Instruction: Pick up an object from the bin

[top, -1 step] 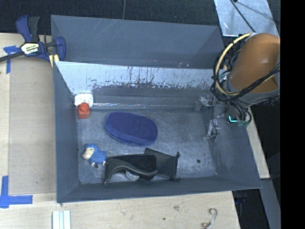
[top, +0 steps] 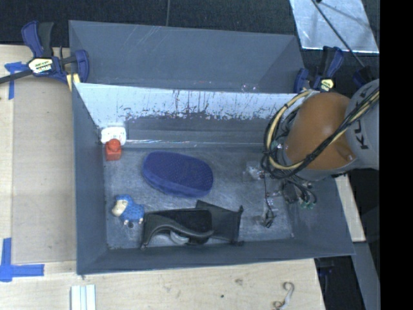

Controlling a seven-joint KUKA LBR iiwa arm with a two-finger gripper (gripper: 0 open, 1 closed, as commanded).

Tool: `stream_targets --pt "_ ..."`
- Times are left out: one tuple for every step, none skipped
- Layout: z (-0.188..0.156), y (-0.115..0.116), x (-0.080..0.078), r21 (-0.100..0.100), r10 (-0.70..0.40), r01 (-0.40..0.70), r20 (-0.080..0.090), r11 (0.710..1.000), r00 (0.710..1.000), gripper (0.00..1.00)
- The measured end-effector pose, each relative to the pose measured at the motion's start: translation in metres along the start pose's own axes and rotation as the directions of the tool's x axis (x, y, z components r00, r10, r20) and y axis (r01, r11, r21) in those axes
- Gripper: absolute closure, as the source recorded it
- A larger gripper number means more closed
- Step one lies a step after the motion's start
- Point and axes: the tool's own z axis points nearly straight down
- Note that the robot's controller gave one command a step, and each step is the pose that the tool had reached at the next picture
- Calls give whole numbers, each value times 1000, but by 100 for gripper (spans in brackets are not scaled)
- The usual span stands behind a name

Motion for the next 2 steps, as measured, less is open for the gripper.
stream_targets --pt "11 66 21 2 -175 175 6 985 985 0" --pt "11 63 21 4 -174 174 7 985 985 100"
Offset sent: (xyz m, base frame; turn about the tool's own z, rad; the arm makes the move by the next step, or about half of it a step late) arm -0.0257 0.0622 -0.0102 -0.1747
